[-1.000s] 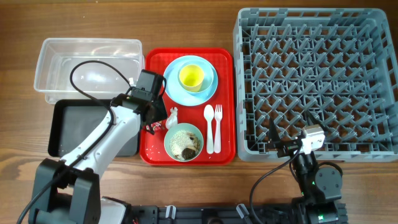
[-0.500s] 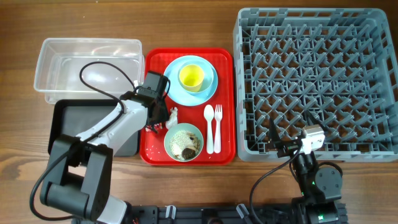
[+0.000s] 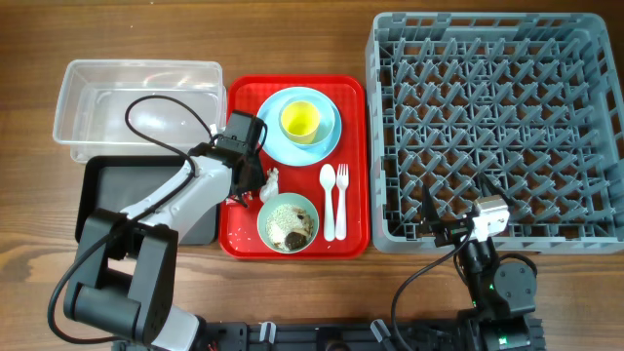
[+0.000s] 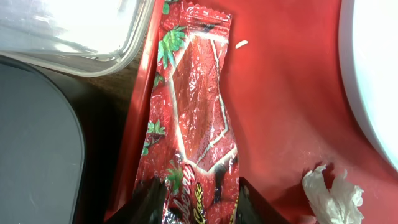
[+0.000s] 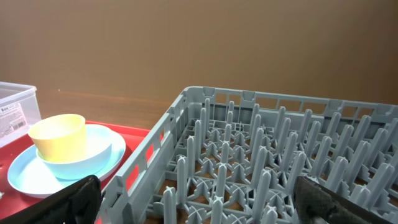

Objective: Sort waste into correct bins and load items into the dishwasher rack
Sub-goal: 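Grasp the red snack wrapper with the left gripper and lift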

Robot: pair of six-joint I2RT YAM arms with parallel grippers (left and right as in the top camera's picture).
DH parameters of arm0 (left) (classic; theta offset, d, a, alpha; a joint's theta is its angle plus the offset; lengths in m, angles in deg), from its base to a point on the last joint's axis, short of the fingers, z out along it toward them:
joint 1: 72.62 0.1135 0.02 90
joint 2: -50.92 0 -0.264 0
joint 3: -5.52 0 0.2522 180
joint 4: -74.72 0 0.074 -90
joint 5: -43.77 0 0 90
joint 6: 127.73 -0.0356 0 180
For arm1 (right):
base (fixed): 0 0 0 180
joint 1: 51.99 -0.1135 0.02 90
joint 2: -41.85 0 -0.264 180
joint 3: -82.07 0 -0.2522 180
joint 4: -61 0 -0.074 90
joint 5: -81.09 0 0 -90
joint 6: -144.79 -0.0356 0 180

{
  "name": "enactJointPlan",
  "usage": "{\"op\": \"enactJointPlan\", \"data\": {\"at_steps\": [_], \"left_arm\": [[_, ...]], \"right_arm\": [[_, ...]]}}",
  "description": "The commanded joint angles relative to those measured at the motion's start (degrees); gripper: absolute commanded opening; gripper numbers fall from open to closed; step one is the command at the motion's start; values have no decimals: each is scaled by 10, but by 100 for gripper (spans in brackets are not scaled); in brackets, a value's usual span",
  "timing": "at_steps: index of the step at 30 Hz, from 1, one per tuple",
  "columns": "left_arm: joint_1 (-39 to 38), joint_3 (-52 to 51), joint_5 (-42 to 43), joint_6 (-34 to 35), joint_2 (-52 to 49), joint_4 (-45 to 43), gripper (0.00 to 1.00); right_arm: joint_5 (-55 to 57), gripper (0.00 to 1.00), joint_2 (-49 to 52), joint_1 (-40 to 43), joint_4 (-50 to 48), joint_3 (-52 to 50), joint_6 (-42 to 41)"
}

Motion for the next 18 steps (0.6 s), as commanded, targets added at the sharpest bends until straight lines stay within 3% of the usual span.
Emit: {"op": "enactJointPlan", "data": {"at_steps": [1, 8, 15, 18], "left_arm": [[-1, -6, 31, 0, -20, 5, 33], [-1, -6, 31, 0, -20, 5, 4], [-1, 32, 161, 0, 39, 9, 4], [-1, 55, 170, 0, 103, 9, 4]], "right_arm": [[-7, 100, -2, 2, -2, -1, 6], [-7, 100, -2, 2, -2, -1, 6], [-7, 99, -2, 2, -2, -1, 5], [-7, 100, -2, 2, -2, -1, 6]]}}
